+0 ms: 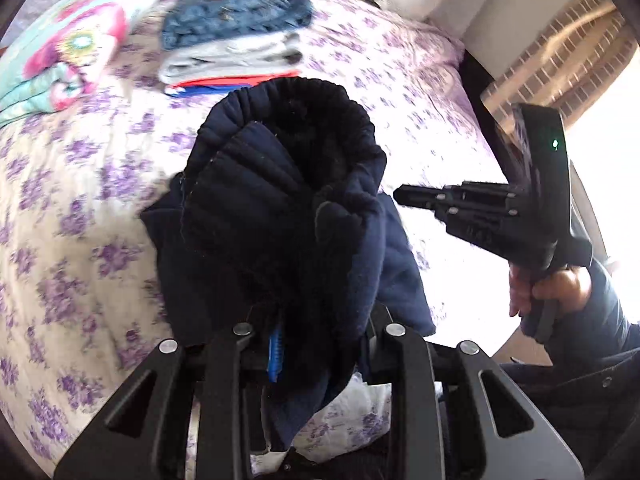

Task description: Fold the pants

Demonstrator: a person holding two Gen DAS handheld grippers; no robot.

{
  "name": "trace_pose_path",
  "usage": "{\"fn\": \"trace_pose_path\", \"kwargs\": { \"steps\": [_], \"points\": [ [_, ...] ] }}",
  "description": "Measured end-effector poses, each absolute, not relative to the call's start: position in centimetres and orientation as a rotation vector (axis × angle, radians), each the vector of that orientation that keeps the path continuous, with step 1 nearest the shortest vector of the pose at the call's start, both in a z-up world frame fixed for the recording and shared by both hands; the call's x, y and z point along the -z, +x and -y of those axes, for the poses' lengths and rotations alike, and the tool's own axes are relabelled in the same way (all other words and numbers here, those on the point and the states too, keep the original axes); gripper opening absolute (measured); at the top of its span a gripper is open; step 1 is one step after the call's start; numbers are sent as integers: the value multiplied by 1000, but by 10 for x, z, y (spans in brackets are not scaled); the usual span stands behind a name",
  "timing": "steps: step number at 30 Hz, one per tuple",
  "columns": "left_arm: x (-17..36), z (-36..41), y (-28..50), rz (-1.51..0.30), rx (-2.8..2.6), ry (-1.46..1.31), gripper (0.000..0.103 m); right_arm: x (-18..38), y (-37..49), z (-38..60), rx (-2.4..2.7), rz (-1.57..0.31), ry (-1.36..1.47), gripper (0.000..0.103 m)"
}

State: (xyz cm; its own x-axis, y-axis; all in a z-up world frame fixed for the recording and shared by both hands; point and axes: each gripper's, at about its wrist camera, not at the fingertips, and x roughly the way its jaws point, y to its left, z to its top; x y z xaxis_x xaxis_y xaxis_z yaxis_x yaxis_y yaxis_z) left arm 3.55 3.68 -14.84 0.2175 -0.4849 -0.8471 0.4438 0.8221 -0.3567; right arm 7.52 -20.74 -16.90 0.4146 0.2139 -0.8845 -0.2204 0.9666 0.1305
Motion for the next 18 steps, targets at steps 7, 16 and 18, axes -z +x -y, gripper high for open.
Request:
{"fn": "trace_pose_path", "kwargs": {
  "steps": [7,16,18],
  "points": [
    [241,64,32,-1427,821,170,35,228,17,289,-60,-1255,174,6],
    [218,64,15,-1420,964,38,90,199,-4,253,-138,-1156,185,39],
    [201,48,13,-1373,960,-21,90,175,-5,243,-198,-1103,176,42]
  ]
}}
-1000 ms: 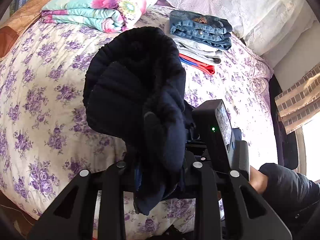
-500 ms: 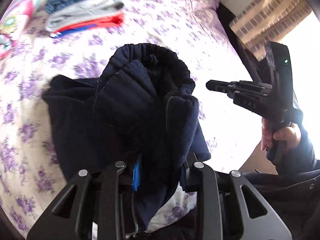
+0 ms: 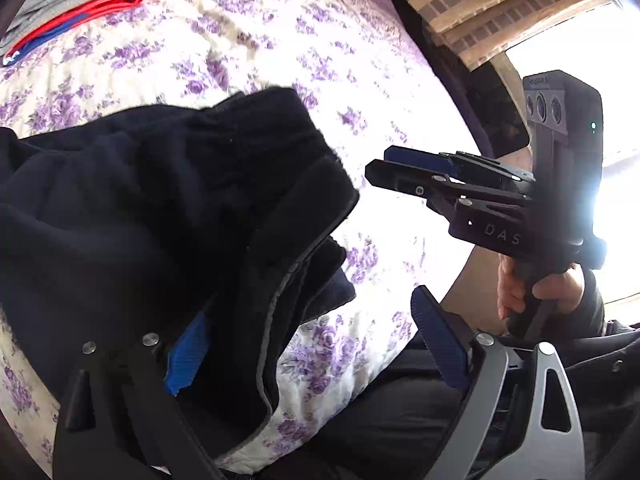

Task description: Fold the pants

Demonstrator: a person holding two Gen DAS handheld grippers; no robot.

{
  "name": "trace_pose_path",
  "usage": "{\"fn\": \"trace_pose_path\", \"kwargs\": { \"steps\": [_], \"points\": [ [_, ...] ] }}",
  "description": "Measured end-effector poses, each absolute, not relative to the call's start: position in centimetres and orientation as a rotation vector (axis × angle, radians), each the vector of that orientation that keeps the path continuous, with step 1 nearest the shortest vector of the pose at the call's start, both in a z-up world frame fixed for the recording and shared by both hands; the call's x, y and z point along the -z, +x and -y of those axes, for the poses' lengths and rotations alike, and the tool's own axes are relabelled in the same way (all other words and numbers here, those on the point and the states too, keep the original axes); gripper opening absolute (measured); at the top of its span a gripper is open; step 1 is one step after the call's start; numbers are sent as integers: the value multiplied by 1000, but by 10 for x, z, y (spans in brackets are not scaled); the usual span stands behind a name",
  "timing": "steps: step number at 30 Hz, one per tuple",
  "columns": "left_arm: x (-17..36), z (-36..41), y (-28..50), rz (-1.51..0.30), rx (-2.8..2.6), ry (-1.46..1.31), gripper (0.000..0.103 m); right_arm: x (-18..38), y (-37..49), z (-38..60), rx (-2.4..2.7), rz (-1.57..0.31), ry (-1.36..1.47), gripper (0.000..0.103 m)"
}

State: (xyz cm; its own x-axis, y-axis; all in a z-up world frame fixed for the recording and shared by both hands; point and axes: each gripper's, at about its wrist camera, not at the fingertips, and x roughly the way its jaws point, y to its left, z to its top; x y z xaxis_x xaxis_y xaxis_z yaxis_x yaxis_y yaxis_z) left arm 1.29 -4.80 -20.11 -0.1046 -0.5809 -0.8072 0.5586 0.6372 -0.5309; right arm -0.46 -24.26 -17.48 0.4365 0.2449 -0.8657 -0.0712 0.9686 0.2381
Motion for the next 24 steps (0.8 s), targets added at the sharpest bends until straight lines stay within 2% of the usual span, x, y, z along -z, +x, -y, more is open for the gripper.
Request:
{"fn": "trace_pose_path", "kwargs": {
  "steps": [5,8,9,11,13,17,24],
  "points": [
    [166,-6,28,-1272,883,-183,90,130,1,207,-366,-998,131,44],
    [163,-38,36,-1245,772,-199,90,124,6,181,-492,-989,117,42],
    [167,-49,40,-1257,735,-219,90,128,8,174,-519,-1003,107,39],
    [180,-64,45,-1280,680,-257,90,142,9,164,-532,-1062,80,22],
    [191,-59,55,-1291,655,-260,90,161,9,164,-486,-1139,22,16],
    [217,-49,73,-1343,606,-230,90,187,-3,181,-414,-1268,-22,10],
    [245,-36,99,-1389,565,-178,90,230,-3,178,-369,-1296,-82,12]
  ]
}}
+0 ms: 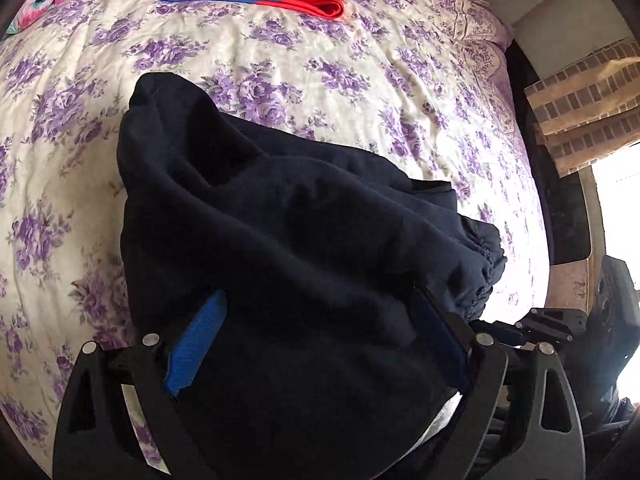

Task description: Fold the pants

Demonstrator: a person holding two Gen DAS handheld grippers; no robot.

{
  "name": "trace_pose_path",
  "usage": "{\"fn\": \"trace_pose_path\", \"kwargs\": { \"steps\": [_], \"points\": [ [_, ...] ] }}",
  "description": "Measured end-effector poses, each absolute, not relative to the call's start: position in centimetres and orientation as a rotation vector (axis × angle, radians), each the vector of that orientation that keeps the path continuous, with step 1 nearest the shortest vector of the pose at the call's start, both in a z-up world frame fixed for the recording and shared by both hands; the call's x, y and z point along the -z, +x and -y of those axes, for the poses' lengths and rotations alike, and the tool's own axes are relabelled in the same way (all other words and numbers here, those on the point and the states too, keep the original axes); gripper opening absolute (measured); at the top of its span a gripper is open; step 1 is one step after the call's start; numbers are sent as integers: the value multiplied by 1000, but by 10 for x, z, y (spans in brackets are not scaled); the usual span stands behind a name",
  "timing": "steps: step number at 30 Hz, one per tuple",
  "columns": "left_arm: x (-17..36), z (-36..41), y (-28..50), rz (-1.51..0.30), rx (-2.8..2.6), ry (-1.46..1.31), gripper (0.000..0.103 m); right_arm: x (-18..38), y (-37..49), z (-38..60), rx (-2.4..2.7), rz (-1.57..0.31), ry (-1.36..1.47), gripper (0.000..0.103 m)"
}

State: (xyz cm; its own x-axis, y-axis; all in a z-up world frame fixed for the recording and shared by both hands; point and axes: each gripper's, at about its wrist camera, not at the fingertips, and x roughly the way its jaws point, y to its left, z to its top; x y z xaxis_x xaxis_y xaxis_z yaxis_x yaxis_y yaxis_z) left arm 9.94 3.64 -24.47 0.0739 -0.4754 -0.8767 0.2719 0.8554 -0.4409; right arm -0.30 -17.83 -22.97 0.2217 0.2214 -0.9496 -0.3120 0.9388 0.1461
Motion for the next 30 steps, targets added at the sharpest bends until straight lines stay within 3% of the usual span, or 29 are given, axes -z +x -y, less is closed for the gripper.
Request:
{"fn": "trace_pose_path", "kwargs": {
  "steps": [7,10,15,18,19,24,26,30],
  "points": [
    [207,-70,86,-1331,552,-258,89,173,7,167,-452,-1284,-148,16],
    [181,-99,62,-1264,523,-301,89,129,30,149,-518,-1144,-159,38],
    [167,-115,28,-1224,503,-341,89,135,91,77,-731,-1087,-188,40],
    [177,-108,24,-1249,507,-345,86,158,119,33,-795,-1124,-270,30],
    [182,-104,23,-1261,518,-355,80,166,124,21,-802,-1145,-307,27],
    [207,-81,16,-1319,574,-351,66,206,133,-8,-794,-1260,-446,27],
    [212,-74,14,-1327,580,-328,64,217,135,-9,-755,-1275,-485,5],
    [225,-61,17,-1337,578,-272,64,225,154,1,-662,-1351,-375,4]
  ]
}}
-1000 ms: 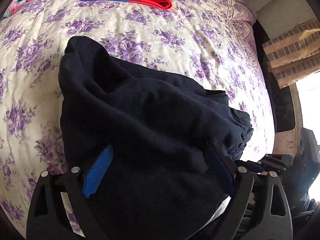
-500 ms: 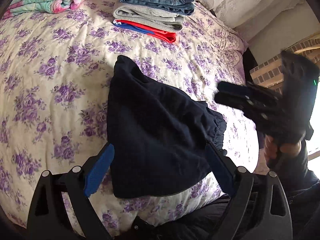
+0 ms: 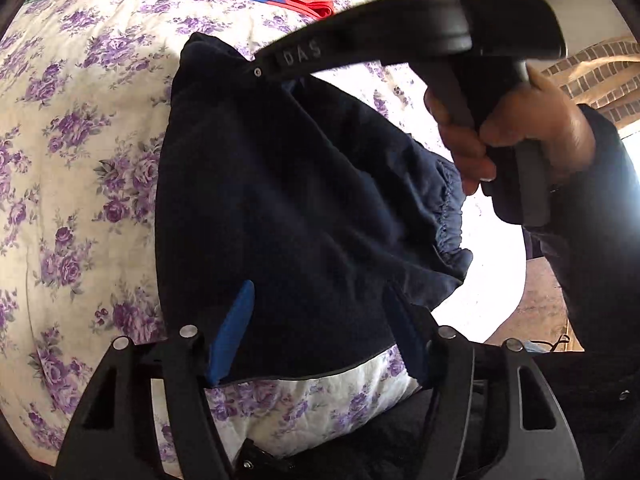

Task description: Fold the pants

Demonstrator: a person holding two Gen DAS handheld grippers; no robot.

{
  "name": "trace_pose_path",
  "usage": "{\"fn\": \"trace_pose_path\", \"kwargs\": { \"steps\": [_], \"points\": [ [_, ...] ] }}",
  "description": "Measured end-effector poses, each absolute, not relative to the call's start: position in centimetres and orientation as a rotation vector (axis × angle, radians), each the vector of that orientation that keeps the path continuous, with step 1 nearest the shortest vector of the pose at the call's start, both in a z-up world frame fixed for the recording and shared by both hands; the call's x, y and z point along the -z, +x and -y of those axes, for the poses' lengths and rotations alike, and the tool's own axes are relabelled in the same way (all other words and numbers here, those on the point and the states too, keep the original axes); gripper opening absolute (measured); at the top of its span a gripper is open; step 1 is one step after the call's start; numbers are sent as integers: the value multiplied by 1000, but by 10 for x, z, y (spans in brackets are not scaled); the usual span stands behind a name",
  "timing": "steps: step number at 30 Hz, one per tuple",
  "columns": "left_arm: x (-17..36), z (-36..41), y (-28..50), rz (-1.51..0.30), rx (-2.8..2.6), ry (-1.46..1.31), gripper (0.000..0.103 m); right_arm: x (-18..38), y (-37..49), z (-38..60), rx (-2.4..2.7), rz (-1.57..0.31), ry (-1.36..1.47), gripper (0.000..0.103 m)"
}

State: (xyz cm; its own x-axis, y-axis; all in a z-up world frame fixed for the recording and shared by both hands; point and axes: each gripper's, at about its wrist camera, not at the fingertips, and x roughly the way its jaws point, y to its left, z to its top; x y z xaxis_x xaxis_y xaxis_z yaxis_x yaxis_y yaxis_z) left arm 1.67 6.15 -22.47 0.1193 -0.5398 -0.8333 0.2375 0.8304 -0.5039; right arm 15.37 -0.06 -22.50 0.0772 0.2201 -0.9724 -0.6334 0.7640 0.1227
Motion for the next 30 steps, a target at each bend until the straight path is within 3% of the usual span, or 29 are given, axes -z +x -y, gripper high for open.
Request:
{"fn": "trace_pose_path", "kwargs": {
  "steps": [3,7,12,14,18,22,30],
  "points": [
    [251,-53,21,-1389,575,-235,64,262,163,1,-599,-1426,-351,13],
    [245,-51,23,-1400,582,-225,66,247,154,5,-629,-1369,-357,21],
    [208,-73,22,-1328,545,-252,70,158,134,59,-615,-1180,-236,62],
    [196,-94,27,-1279,493,-300,87,129,118,91,-587,-1111,-183,86],
    [219,-121,45,-1348,389,-395,90,127,81,160,-469,-1135,-65,91],
    [255,-131,51,-1458,402,-524,90,169,33,219,-338,-1267,128,91],
    [280,-115,59,-1557,448,-515,90,254,-10,234,-386,-1385,541,91]
  ]
}}
